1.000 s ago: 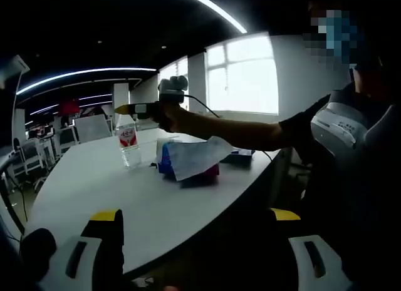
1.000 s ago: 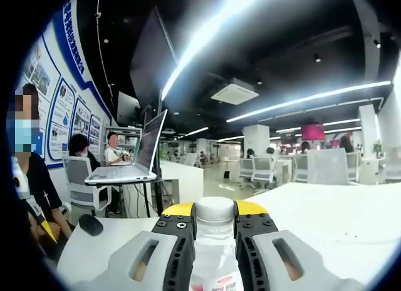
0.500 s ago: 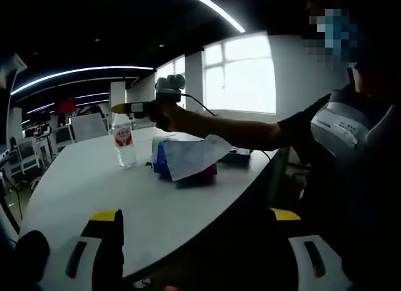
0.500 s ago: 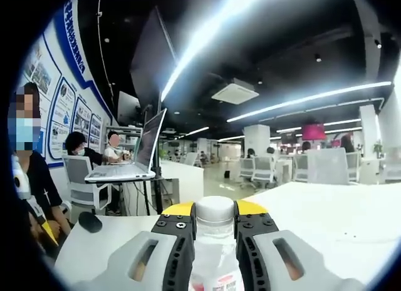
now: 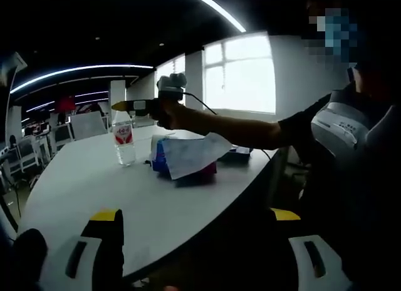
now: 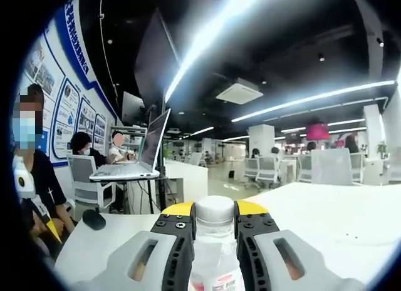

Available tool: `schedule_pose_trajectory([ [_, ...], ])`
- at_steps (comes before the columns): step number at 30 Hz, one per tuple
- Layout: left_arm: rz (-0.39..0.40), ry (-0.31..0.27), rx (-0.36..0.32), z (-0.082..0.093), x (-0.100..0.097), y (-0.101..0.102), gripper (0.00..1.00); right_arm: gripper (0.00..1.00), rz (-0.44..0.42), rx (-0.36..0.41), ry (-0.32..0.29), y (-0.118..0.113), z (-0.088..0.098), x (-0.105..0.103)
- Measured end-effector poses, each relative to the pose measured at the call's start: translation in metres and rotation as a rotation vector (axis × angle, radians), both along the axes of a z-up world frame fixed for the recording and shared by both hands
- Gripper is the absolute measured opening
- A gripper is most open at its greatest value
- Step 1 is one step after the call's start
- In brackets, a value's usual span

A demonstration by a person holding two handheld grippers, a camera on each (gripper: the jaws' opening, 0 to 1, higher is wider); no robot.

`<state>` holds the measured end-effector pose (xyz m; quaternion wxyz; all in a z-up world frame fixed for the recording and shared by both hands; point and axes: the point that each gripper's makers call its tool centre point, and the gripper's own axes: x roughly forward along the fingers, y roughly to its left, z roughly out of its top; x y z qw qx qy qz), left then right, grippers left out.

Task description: Arrange the tabletop items into an orderly group along one side of the table until the central work area is clear of visible clutter.

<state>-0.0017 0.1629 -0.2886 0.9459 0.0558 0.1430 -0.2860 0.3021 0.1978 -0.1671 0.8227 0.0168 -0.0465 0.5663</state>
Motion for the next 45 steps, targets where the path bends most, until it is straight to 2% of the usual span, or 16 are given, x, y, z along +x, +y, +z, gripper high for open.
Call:
schedule_pose_trajectory([
  [5,-0.008,-0.004,0.004,0.002,-0.002,-0.006,0.94,0.21,0.013,0.000,0.008,0.001,0.000,0.000],
  [13,-0.001,-0.008,0.009,0.006,-0.003,-0.002,0.94,0.22,0.016,0.019,0.039,-0.004,0.002,-0.001],
  [23,-0.012,-0.007,0.013,0.007,0.000,-0.006,0.94,0.21,-0.014,0.041,-0.029,-0.026,0.031,-0.002],
  [29,-0.039,-0.003,0.018,0.006,0.004,-0.016,0.94,0.22,-0.029,0.030,-0.037,-0.048,0.036,0.003],
  [34,-0.055,-0.006,0.019,0.006,0.009,-0.021,0.94,0.22,-0.036,0.007,-0.037,-0.064,0.030,0.003],
  [40,-0.078,-0.019,0.019,0.011,0.009,-0.030,0.94,0.22,-0.047,-0.012,-0.033,-0.073,0.022,0.004],
  [45,-0.074,-0.022,0.020,0.012,0.009,-0.029,0.94,0.23,-0.050,-0.027,-0.025,-0.079,0.016,0.002],
])
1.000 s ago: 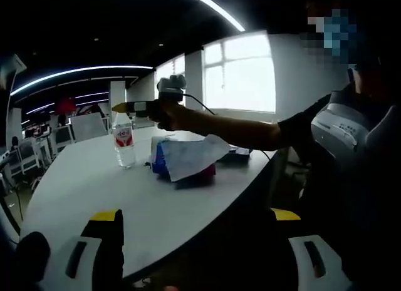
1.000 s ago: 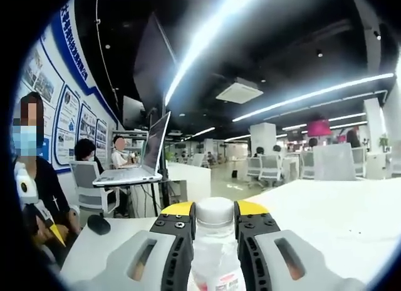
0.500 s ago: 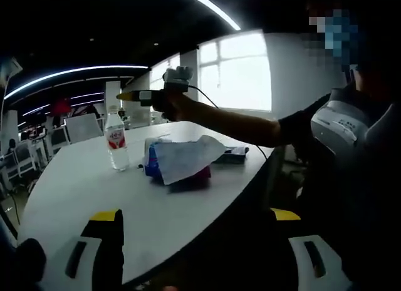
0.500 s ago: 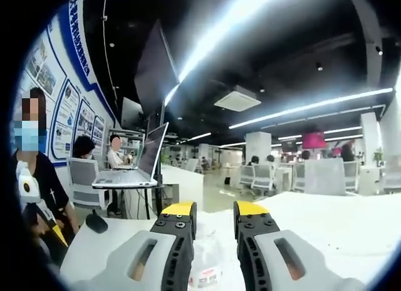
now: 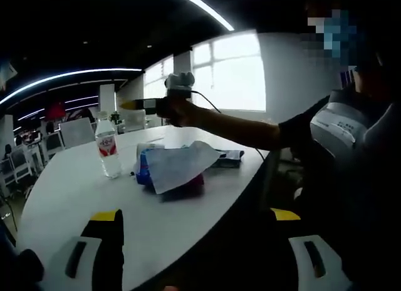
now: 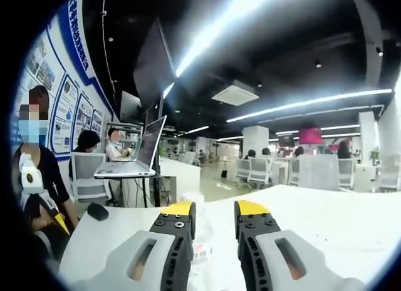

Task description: Arrange the tabletop items into an orderly group along one side of the table until the central work area is clear of visible clutter.

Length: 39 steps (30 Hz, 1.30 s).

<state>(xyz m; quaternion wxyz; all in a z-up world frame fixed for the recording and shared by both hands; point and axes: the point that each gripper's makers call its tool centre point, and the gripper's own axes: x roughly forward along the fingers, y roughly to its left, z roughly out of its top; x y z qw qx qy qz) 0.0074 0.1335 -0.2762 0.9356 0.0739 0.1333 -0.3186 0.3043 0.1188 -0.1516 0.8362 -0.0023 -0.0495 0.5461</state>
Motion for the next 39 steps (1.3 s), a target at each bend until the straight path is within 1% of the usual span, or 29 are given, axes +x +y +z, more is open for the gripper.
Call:
schedule_pose_trajectory([
  [5,0.006,0.001,-0.004,-0.001,-0.001,0.002,0.94,0.24,-0.010,-0.007,0.003,-0.005,-0.003,0.001],
  [11,0.010,0.004,-0.011,-0.003,-0.001,0.003,0.94,0.29,-0.017,-0.028,0.003,-0.009,-0.010,-0.001],
  [14,0.009,0.006,-0.012,-0.004,-0.001,0.002,0.94,0.36,-0.024,-0.048,-0.002,-0.012,-0.014,-0.002],
  [19,0.007,0.007,-0.014,-0.005,-0.001,0.002,0.94,0.67,-0.025,-0.064,0.011,-0.012,-0.018,-0.003],
  [20,0.008,0.008,-0.014,-0.006,0.000,0.002,0.94,0.75,-0.024,-0.062,0.010,-0.011,-0.017,-0.004],
  [21,0.007,0.009,-0.014,-0.006,0.000,0.002,0.94,0.85,-0.030,-0.060,0.013,-0.011,-0.017,-0.005],
  [22,0.006,0.009,-0.014,-0.006,0.000,0.002,0.94,0.93,-0.034,-0.059,0.014,-0.011,-0.018,-0.005],
  [23,0.005,0.008,-0.015,-0.006,0.000,0.001,0.94,0.99,-0.035,-0.065,0.017,-0.010,-0.020,-0.006],
  [24,0.004,0.008,-0.016,-0.006,0.000,0.001,0.94,0.99,-0.037,-0.071,0.017,-0.010,-0.021,-0.006],
  [25,0.003,0.007,-0.017,-0.006,0.000,0.001,0.94,1.00,-0.046,-0.097,0.012,-0.011,-0.024,-0.006],
  [27,0.002,0.007,-0.018,-0.007,0.000,0.001,0.94,1.00,-0.047,-0.130,-0.017,-0.011,-0.028,-0.008],
  [28,0.002,0.007,-0.019,-0.007,0.000,0.000,0.94,1.00,-0.046,-0.138,-0.020,-0.011,-0.029,-0.008],
  [29,0.002,0.008,-0.020,-0.007,0.000,0.001,0.94,1.00,-0.044,-0.167,-0.018,-0.011,-0.034,-0.010],
  [33,-0.002,0.010,-0.020,-0.009,-0.001,-0.001,0.94,1.00,-0.053,-0.183,-0.026,-0.016,-0.037,-0.011],
  [35,-0.003,0.011,-0.023,-0.010,-0.001,-0.002,0.94,1.00,-0.056,-0.188,-0.012,-0.017,-0.038,-0.010],
  [39,-0.009,0.011,-0.023,-0.010,-0.001,-0.003,0.94,1.00,-0.071,-0.200,-0.005,-0.023,-0.043,-0.007],
])
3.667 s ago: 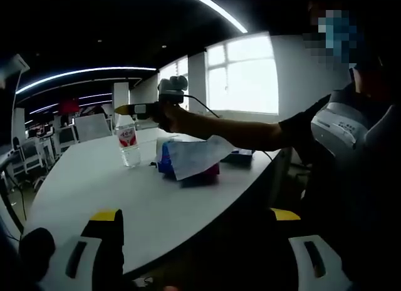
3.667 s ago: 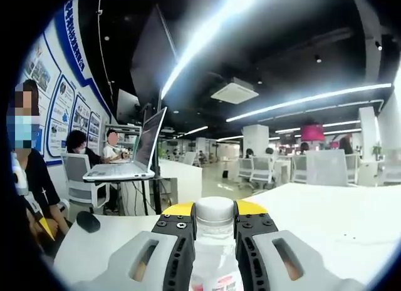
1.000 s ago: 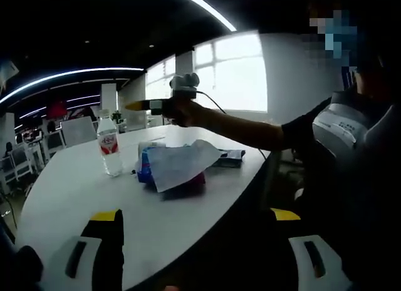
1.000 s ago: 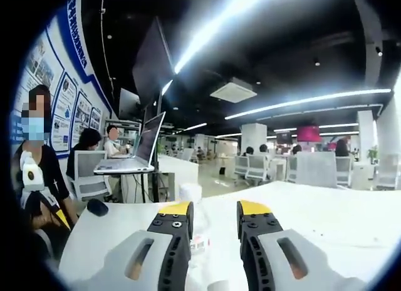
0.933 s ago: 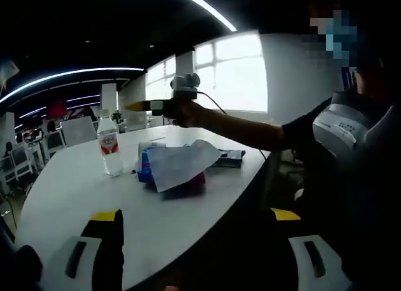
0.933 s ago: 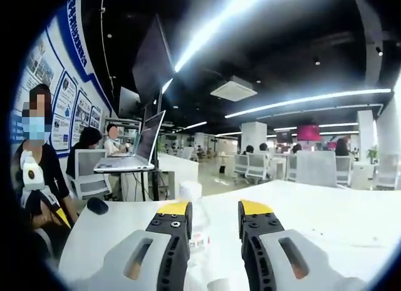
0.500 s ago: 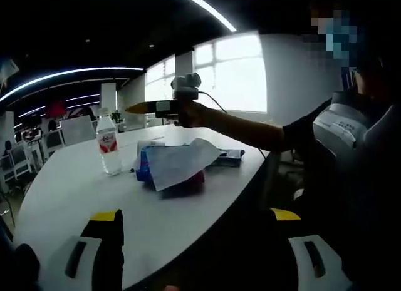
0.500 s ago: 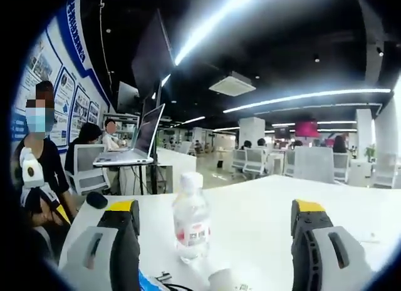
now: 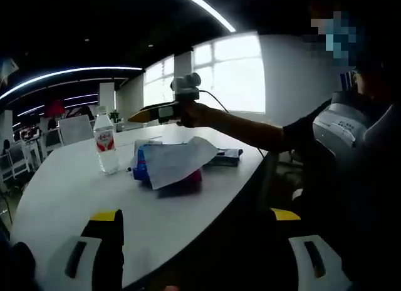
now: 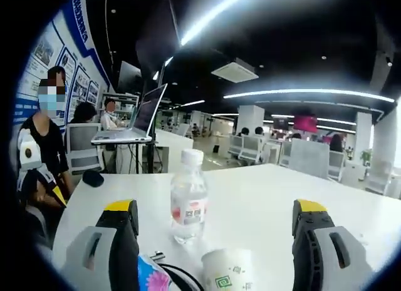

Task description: Arrange the tabletop items into an orderly group along one side of the table until the central work area is clear of visible clutter.

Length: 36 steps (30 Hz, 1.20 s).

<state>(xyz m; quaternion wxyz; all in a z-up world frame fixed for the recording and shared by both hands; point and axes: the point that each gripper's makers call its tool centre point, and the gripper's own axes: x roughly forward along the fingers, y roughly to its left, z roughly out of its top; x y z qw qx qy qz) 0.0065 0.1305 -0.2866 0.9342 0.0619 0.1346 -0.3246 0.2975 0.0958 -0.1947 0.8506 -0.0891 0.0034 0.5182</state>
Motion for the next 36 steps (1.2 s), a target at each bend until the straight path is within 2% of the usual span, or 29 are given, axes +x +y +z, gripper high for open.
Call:
schedule_pose_trajectory([
  [8,0.000,0.004,-0.003,-0.002,0.002,-0.001,0.94,0.99,-0.034,-0.032,0.045,-0.007,-0.019,0.012],
  [18,0.000,0.007,0.002,-0.003,0.002,-0.001,0.94,0.88,-0.072,-0.135,0.104,-0.012,-0.050,0.019],
  [22,-0.001,0.008,0.002,-0.003,0.002,-0.002,0.94,0.87,-0.069,-0.162,0.128,-0.012,-0.060,0.018],
  [36,0.004,0.007,0.000,-0.005,-0.001,0.000,0.94,0.79,-0.074,-0.217,0.143,-0.012,-0.077,0.017],
])
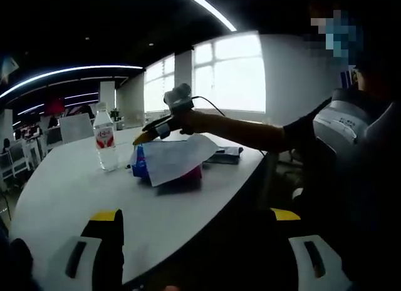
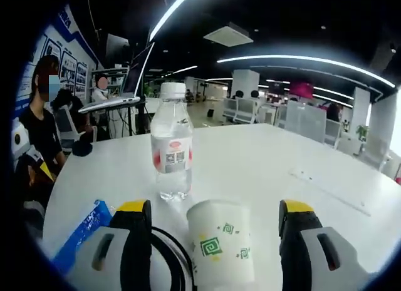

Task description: Arrange the tabletop items into an orderly group along one side of the table until the central work area is clear of visible clutter.

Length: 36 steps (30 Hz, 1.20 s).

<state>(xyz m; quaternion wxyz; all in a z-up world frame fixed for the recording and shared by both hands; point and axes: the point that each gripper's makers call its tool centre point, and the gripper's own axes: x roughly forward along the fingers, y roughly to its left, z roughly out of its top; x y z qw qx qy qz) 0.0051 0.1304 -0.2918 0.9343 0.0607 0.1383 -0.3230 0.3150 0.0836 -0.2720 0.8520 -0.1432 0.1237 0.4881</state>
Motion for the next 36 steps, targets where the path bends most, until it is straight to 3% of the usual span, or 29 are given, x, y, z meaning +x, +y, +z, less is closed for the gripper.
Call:
schedule_pose_trajectory([
  [8,0.002,0.000,-0.001,0.000,-0.001,0.002,0.94,0.70,-0.015,-0.034,0.013,0.005,-0.007,0.008],
  [24,0.023,-0.002,-0.012,-0.003,-0.005,0.009,0.94,0.63,0.008,-0.082,0.058,0.015,-0.025,0.010],
  [36,0.038,-0.001,-0.018,-0.004,-0.008,0.015,0.94,0.49,0.009,-0.079,0.059,0.015,-0.025,0.011],
])
